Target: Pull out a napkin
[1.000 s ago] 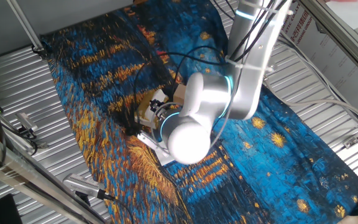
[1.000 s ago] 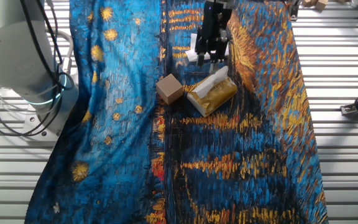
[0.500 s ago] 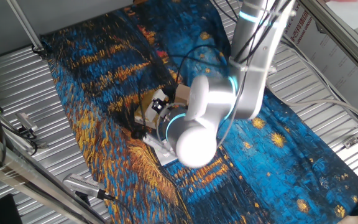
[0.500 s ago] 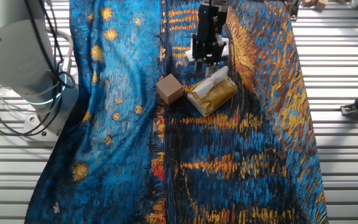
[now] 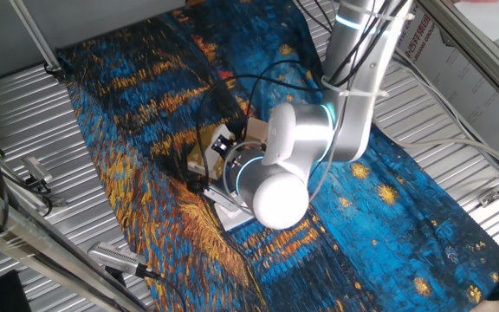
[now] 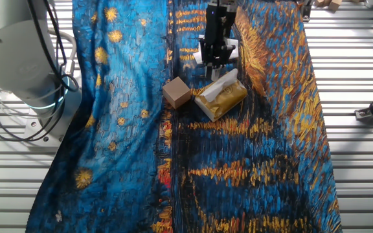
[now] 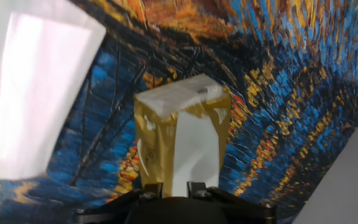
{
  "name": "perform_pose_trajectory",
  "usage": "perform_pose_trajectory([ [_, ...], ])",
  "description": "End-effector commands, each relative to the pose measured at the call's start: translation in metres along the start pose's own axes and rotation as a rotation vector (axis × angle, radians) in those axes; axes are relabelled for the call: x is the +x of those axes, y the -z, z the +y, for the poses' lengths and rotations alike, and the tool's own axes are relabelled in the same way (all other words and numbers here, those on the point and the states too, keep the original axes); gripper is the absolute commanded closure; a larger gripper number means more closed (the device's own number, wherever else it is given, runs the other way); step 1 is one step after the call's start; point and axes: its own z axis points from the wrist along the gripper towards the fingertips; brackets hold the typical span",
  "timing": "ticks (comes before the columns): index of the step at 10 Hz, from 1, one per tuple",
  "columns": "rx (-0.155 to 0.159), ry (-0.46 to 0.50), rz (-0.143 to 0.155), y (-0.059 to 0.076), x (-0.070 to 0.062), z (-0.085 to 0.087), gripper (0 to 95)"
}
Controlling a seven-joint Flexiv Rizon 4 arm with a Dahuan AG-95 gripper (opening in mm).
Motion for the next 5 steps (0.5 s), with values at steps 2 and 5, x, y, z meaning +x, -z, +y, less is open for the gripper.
perform_pose_trajectory([
  [2, 0.000, 0.014, -0.013, -0.0003, -0.0023, -0.0030, 57.0],
  [5, -0.003, 0.023, -0.019, -0.0014, -0.0058, -0.0079, 57.0],
])
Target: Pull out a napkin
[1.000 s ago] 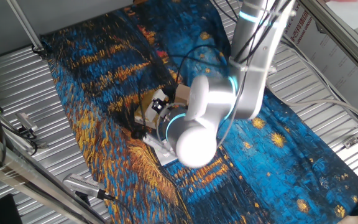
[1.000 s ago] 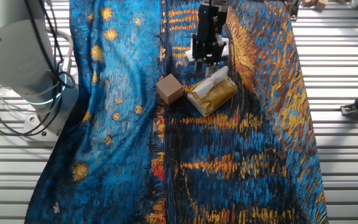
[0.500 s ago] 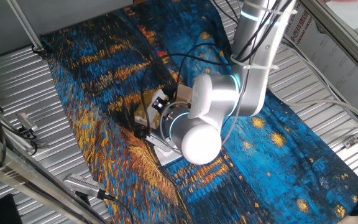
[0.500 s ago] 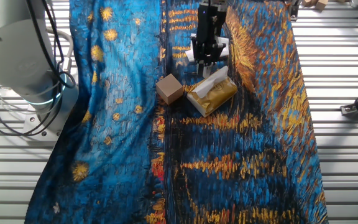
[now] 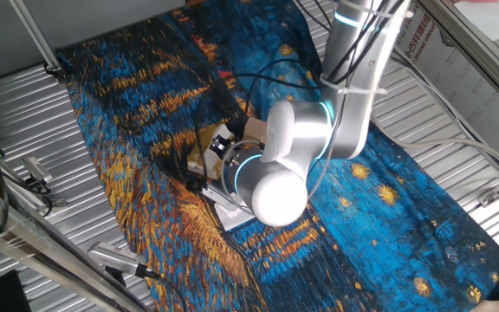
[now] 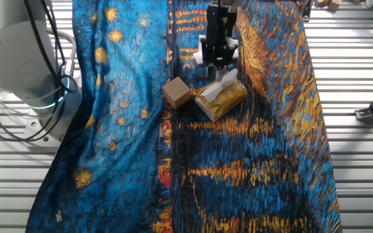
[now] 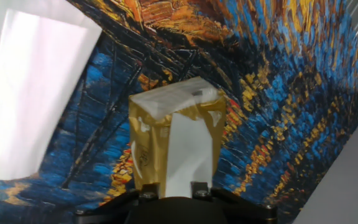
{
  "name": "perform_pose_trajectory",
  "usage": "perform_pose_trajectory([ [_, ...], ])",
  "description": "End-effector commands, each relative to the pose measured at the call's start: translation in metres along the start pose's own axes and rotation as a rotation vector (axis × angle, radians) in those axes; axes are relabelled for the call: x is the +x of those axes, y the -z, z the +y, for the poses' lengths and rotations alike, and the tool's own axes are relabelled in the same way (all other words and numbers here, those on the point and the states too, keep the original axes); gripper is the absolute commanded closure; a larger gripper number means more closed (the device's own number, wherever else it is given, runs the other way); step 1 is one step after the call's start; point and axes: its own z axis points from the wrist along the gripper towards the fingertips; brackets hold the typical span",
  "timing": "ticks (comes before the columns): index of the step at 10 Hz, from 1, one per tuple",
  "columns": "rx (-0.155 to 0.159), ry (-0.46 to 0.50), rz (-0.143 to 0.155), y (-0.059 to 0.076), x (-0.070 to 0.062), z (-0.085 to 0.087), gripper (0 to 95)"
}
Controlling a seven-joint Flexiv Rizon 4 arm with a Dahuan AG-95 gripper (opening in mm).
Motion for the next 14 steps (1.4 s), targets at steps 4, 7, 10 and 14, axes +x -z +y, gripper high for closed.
perform_pose_trajectory([
  [4, 0.016, 0.007, -0.009, -0.002, -0.003, 0.000, 76.0],
  [7, 0.020, 0.045, -0.019, -0.003, -0.003, -0.011, 57.0],
  [10, 0.017, 0.064, -0.024, -0.003, -0.001, -0.016, 57.0],
  [14, -0.007, 0.066, -0.039, -0.004, -0.006, -0.021, 57.0],
])
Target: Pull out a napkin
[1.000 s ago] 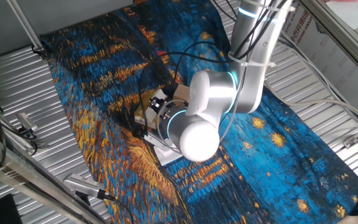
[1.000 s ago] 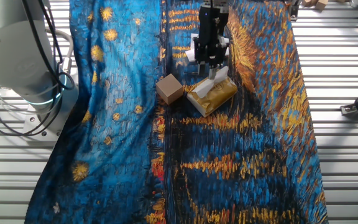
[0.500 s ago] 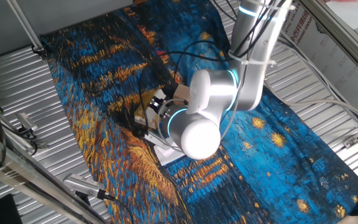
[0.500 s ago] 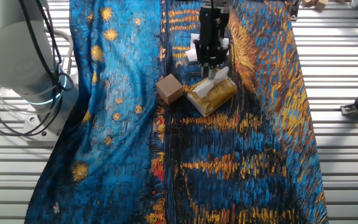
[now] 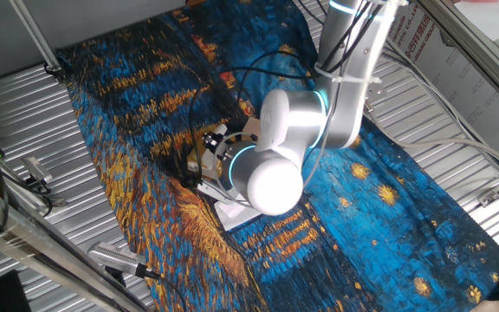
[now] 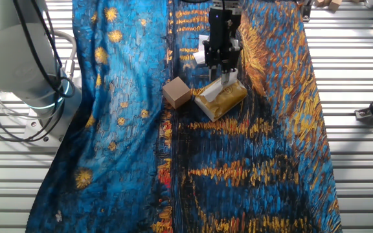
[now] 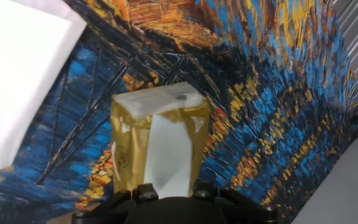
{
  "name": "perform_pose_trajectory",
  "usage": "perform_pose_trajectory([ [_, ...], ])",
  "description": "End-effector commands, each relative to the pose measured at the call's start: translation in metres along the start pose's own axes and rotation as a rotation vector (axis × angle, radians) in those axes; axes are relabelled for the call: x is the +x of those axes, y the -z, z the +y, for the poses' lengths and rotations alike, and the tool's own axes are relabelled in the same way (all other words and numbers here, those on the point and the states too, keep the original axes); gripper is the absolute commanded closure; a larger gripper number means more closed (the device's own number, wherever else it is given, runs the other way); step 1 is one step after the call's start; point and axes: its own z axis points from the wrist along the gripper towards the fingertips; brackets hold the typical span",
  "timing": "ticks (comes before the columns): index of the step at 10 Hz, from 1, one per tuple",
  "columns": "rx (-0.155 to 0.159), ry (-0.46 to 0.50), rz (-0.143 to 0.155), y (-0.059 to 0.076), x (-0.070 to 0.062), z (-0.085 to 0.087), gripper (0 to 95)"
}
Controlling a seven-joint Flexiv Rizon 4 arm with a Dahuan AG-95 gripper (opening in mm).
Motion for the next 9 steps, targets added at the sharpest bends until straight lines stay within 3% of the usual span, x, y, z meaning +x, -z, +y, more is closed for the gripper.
perform_pose_trajectory([
  [1, -0.026, -0.002, -0.015, -0.0002, -0.0024, -0.0022, 57.0],
  [3, -0.046, -0.020, -0.031, -0.0004, -0.0029, -0.0026, 95.0],
  [9, -0.122, -0.041, -0.076, -0.0023, -0.0044, -0.0009, 95.0],
])
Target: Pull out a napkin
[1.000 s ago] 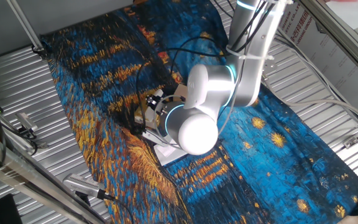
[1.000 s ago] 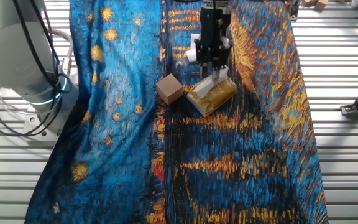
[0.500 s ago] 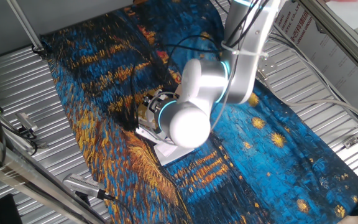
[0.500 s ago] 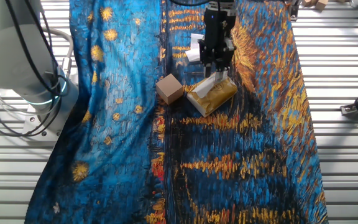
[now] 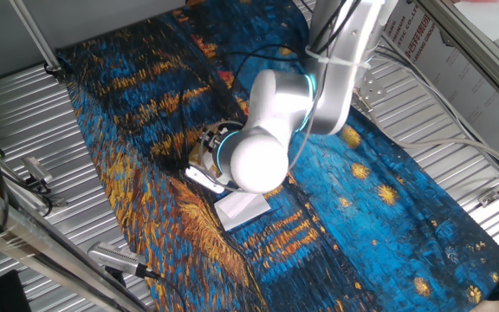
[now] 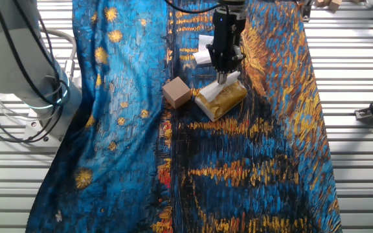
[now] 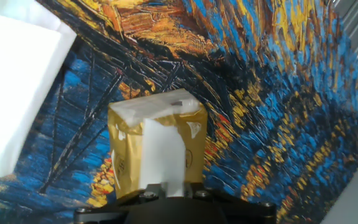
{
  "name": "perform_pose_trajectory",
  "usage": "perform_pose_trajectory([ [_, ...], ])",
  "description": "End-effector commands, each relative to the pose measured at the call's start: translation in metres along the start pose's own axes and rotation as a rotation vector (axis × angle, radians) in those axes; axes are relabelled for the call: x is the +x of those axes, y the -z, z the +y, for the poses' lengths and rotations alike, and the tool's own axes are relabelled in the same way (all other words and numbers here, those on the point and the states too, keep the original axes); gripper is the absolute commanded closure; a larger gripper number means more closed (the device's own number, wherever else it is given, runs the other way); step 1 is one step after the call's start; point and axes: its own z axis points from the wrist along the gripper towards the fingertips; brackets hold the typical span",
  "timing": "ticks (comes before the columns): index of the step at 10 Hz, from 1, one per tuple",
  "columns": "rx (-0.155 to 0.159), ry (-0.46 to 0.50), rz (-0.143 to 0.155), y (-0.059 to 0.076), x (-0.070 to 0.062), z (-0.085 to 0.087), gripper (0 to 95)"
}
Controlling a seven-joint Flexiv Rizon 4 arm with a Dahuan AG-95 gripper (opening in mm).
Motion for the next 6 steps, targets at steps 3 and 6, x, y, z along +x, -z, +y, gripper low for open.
perform_pose_trajectory([
  [3, -0.104, -0.020, -0.021, 0.007, 0.005, -0.005, 95.0],
  [6, -0.223, -0.047, -0.043, 0.027, 0.016, -0.016, 95.0],
])
